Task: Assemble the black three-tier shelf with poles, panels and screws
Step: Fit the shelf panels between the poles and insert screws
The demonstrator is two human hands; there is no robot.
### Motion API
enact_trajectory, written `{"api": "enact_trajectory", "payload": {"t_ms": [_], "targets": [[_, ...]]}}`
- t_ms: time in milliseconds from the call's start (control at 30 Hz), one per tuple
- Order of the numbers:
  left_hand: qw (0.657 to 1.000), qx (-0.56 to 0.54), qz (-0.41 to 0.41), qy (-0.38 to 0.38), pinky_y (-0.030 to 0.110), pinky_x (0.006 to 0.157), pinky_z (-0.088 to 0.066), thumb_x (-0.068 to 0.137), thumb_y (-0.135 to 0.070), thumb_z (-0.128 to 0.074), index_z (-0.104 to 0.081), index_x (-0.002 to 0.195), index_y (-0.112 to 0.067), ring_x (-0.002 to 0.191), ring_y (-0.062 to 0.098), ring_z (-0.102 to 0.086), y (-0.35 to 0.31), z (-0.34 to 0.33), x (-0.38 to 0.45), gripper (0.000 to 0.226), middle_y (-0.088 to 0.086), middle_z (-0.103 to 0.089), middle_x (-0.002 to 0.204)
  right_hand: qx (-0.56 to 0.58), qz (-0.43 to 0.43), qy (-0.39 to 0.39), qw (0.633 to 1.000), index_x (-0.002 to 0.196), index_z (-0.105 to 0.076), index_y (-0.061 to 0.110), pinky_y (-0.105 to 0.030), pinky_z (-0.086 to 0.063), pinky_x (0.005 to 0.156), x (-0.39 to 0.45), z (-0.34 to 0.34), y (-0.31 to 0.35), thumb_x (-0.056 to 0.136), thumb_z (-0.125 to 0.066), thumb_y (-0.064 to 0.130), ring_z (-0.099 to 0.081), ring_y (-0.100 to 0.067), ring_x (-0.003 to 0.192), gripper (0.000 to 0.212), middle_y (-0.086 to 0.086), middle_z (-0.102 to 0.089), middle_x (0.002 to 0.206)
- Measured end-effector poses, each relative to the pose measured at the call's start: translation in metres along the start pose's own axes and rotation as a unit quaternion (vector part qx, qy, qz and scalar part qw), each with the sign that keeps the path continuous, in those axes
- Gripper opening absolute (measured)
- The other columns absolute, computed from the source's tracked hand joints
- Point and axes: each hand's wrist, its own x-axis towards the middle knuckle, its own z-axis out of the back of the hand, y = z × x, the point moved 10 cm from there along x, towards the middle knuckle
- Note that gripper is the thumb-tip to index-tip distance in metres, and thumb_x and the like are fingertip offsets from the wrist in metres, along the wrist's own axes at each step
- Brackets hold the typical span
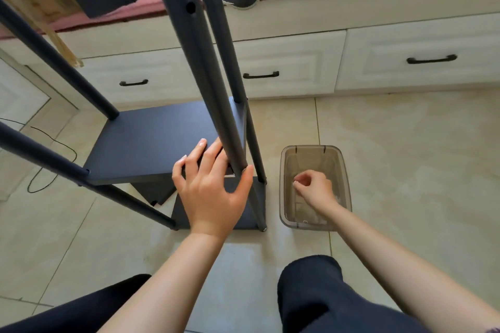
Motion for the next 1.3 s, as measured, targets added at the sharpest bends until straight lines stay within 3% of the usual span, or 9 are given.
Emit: {"api": "enact_trajectory", "payload": {"t_ms": [133,300,433,567,700,900,1033,1200,1300], "targets": [[0.997,-0.008,0.032,0.065,0.045,0.111,-0.026,0.093,-0.059,-0.047,-0.073,0.115,-0.025,0.138,0.024,-0.046,0.004,-0.001,0.002,0.048,-0.007,-0.063,0.136,0.092,0.022,0.015,0.995,0.103,-0.068,0.020,-0.029,-0.057,0.083,-0.041,0.002,0.037,0.094,-0.066,0.024,-0.066,-0.011,0.090,0.010,0.005,-0.069,0.095],[0.984,0.016,0.056,0.169,0.040,0.116,-0.019,0.095,-0.069,-0.036,-0.056,0.141,-0.034,0.148,0.016,-0.030,0.011,-0.006,0.003,0.061,-0.017,-0.044,0.153,0.210,0.050,0.074,0.974,0.098,-0.063,0.020,-0.020,-0.058,0.072,-0.074,-0.017,0.096,0.096,-0.062,0.026,-0.071,-0.005,0.084,0.006,0.001,-0.073,0.093],[0.974,0.025,0.069,0.213,0.035,0.119,-0.011,0.095,-0.067,-0.036,-0.041,0.150,-0.039,0.152,0.010,-0.016,0.012,-0.007,0.003,0.062,-0.022,-0.030,0.159,0.218,0.039,0.073,0.972,0.101,-0.060,0.018,-0.043,-0.057,0.089,-0.087,-0.028,0.118,0.097,-0.059,0.035,-0.070,-0.023,0.096,0.017,-0.011,-0.072,0.098],[0.973,0.016,0.084,0.216,0.034,0.119,-0.009,0.097,-0.064,-0.040,-0.041,0.151,-0.039,0.153,0.008,-0.013,0.013,-0.001,0.001,0.059,-0.022,-0.028,0.160,0.219,0.026,0.071,0.973,0.101,-0.060,0.014,-0.043,-0.056,0.091,-0.088,-0.033,0.124,0.101,-0.053,0.030,-0.068,-0.024,0.097,0.018,-0.009,-0.069,0.097],[0.974,0.003,0.083,0.212,0.033,0.118,-0.009,0.097,-0.063,-0.043,-0.037,0.152,-0.040,0.153,0.008,-0.014,0.019,0.004,-0.004,0.060,-0.022,-0.031,0.159,0.174,0.056,0.075,0.980,0.099,-0.057,0.012,-0.033,-0.051,0.071,-0.090,-0.043,0.137,0.104,-0.046,0.027,-0.057,-0.014,0.077,0.019,-0.006,-0.061,0.085],[0.978,-0.002,0.073,0.193,0.032,0.116,-0.011,0.099,-0.062,-0.039,-0.040,0.150,-0.036,0.153,0.010,-0.016,0.031,0.017,0.000,0.058,-0.020,-0.033,0.159,0.199,0.068,0.102,0.972,0.108,-0.057,0.005,-0.043,-0.052,0.081,-0.093,-0.064,0.154,0.105,-0.044,0.023,-0.058,-0.021,0.086,0.023,-0.019,-0.064,0.099],[0.978,-0.024,0.093,0.185,0.034,0.118,-0.010,0.099,-0.062,-0.035,-0.043,0.149,-0.033,0.153,0.010,-0.015,0.046,0.029,0.010,0.058,-0.020,-0.036,0.158,0.228,0.097,0.095,0.964,0.103,-0.057,0.002,-0.025,-0.043,0.064,-0.093,-0.069,0.177,0.104,-0.045,0.025,-0.053,-0.010,0.071,0.026,-0.006,-0.059,0.082],[0.973,-0.098,0.155,0.143,0.033,0.120,-0.007,0.099,-0.048,-0.051,-0.056,0.132,-0.029,0.151,0.008,-0.018,0.069,0.052,0.022,0.039,-0.018,-0.052,0.145,0.217,0.134,0.108,0.961,0.097,-0.058,0.010,-0.020,-0.042,0.059,-0.094,-0.080,0.208,0.103,-0.048,0.033,-0.053,-0.003,0.064,0.026,0.002,-0.059,0.075],[0.963,-0.148,0.189,0.125,0.038,0.123,-0.011,0.099,-0.043,-0.057,-0.059,0.115,-0.027,0.146,0.015,-0.032,0.082,0.068,0.024,0.023,-0.009,-0.061,0.131,0.210,0.172,0.121,0.955,0.091,-0.058,0.018,-0.019,-0.042,0.059,-0.101,-0.086,0.229,0.103,-0.049,0.034,-0.054,0.001,0.062,0.021,0.008,-0.060,0.072]]}}
